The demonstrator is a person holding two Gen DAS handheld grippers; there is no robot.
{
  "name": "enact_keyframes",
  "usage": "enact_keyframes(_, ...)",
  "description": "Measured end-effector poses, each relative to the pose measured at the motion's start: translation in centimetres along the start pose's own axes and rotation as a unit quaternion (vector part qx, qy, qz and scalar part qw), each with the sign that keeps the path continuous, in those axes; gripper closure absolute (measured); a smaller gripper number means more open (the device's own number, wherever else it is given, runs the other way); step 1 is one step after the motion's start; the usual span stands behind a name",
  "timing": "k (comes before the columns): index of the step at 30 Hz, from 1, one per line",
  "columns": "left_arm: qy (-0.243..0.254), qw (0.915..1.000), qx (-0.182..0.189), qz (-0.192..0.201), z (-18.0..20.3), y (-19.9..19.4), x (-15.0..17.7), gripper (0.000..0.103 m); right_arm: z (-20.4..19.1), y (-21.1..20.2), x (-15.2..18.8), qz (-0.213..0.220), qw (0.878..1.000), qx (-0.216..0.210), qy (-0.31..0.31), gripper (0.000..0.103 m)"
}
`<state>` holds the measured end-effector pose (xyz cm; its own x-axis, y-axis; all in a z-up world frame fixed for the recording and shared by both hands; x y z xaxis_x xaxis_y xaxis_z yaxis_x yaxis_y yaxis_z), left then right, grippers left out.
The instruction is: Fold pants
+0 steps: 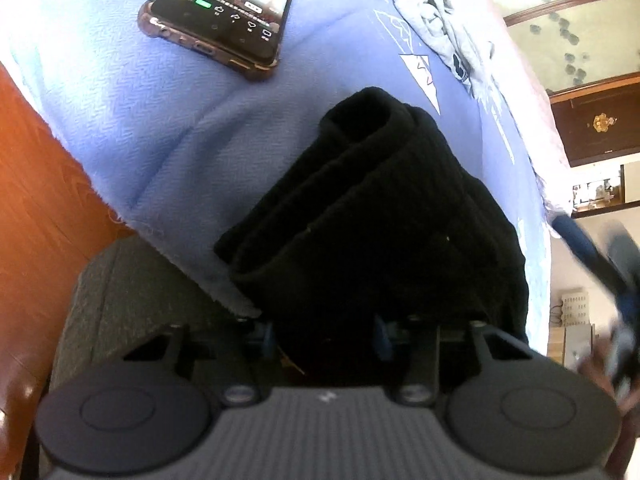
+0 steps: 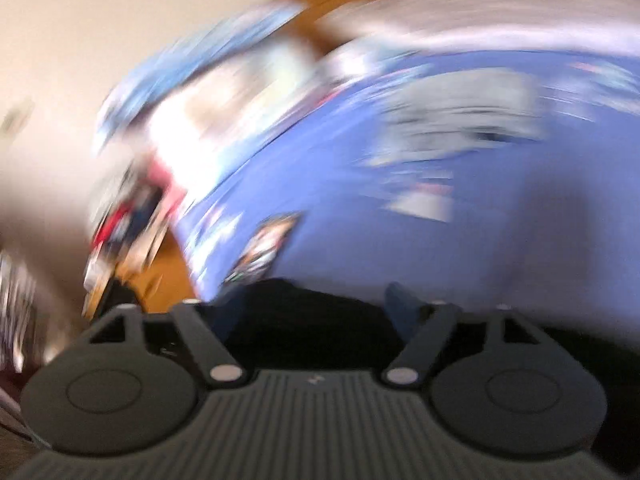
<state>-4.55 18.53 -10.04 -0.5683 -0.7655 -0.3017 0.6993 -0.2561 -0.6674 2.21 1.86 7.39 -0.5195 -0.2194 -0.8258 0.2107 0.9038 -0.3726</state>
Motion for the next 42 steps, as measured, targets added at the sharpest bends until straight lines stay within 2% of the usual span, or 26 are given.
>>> enact_keyframes(2, 0.009, 1.0, 0.0, -0.001, -0.2, 0.1, -0.1, 0.064, 0.0, 4.8, 0.5, -0.05, 0.999, -0.01, -0.007, 0.017)
enact_keyframes(4, 0.019, 0.9998, -0.001, -0.002, -0.2, -0.3, -0.3, 0.065, 1.0, 9.2, 1.5, -0.093, 0.996, 0.012, -0.007, 0.017)
enact_keyframes(6, 0.022, 0.9997, -0.002, -0.005, -0.1, -0.5, -0.3, 0.068, 2.1, 11.5, 3.0, -0.132, 0.991, 0.022, 0.022, 0.019)
enact_keyframes(8, 0.017, 0.9998, 0.002, -0.008, -0.1, -0.8, -0.5, 0.071, 2.7, 11.9, 4.6, -0.144, 0.985, 0.014, 0.091, 0.046)
enact_keyframes(11, 0.016, 0.9998, 0.008, -0.012, 0.2, -1.4, -0.6, 0.074, 2.2, 10.9, 4.6, -0.129, 0.982, 0.003, 0.136, 0.074)
enact_keyframes(13, 0.024, 0.9995, 0.021, -0.005, 1.1, -2.2, -1.1, 0.077, 1.7, 10.0, 3.4, -0.115, 0.982, 0.009, 0.15, 0.079)
enact_keyframes(16, 0.047, 0.9966, 0.058, 0.034, 3.5, -4.2, -3.3, 0.078, 1.2, 8.5, -0.9, -0.053, 0.986, 0.0, 0.161, 0.08)
enact_keyframes(18, 0.062, 0.9929, 0.076, 0.067, 5.4, -5.2, -5.5, 0.078, 0.8, 8.0, -3.7, -0.017, 0.991, 0.008, 0.134, 0.08)
enact_keyframes(21, 0.088, 0.9879, 0.075, 0.104, 7.1, -5.0, -8.2, 0.078, 2.4, 8.7, -5.9, 0.017, 0.993, 0.036, 0.115, 0.08)
enact_keyframes(23, 0.102, 0.9867, 0.055, 0.114, 6.9, -3.6, -9.3, 0.078, 4.1, 10.6, -5.4, 0.02, 0.99, 0.065, 0.122, 0.08)
enact_keyframes(26, 0.099, 0.9911, 0.012, 0.089, 4.5, -0.4, -9.6, 0.079, 6.6, 14.2, -2.0, -0.01, 0.984, 0.124, 0.126, 0.077)
enact_keyframes(27, 0.094, 0.9927, -0.005, 0.076, 3.5, 0.6, -9.4, 0.078, 7.3, 15.4, -0.4, -0.021, 0.98, 0.152, 0.128, 0.074)
enact_keyframes(28, 0.088, 0.9939, -0.014, 0.065, 2.5, 1.4, -9.2, 0.077, 8.0, 15.9, 0.6, -0.016, 0.975, 0.176, 0.133, 0.065)
enact_keyframes(29, 0.082, 0.9943, -0.008, 0.067, 2.2, 1.5, -8.9, 0.077, 8.1, 16.0, 1.1, 0.008, 0.973, 0.185, 0.141, 0.06)
enact_keyframes(31, 0.092, 0.9933, -0.011, 0.07, 2.3, 0.7, -8.9, 0.075, 8.5, 15.3, 0.8, 0.013, 0.969, 0.188, 0.159, 0.056)
enact_keyframes(33, 0.097, 0.9929, -0.011, 0.068, 2.7, -0.3, -8.9, 0.074, 8.4, 13.2, -0.8, 0.038, 0.971, 0.161, 0.17, 0.056)
enact_keyframes(35, 0.088, 0.9941, 0.009, 0.063, 3.4, -1.6, -9.1, 0.072, 8.6, 8.8, -3.0, 0.093, 0.972, 0.148, 0.156, 0.054)
enact_keyframes(37, 0.089, 0.9934, 0.026, 0.067, 4.1, -3.0, -9.1, 0.069, 9.3, 3.6, -4.4, 0.126, 0.972, 0.144, 0.139, 0.053)
enact_keyframes(39, 0.098, 0.9919, 0.03, 0.076, 4.3, -4.5, -9.1, 0.069, 10.3, -1.6, -4.1, 0.147, 0.968, 0.17, 0.108, 0.052)
enact_keyframes(42, 0.11, 0.9889, 0.013, 0.099, 4.0, -6.1, -9.3, 0.068, 13.0, -9.3, -1.4, 0.148, 0.954, 0.249, 0.075, 0.051)
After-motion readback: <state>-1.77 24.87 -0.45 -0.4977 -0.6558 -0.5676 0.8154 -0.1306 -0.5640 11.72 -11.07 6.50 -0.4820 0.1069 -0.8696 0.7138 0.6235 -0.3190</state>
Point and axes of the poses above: each gripper's, at about its wrist camera, not at the fingertips, and y roughly the way its jaws point, z to its right, x to its underside, the point moved 8 cm from there along y, roughly the way its jaws point, and after that the axes turned 14 degrees about z, right-handed, at the moved point
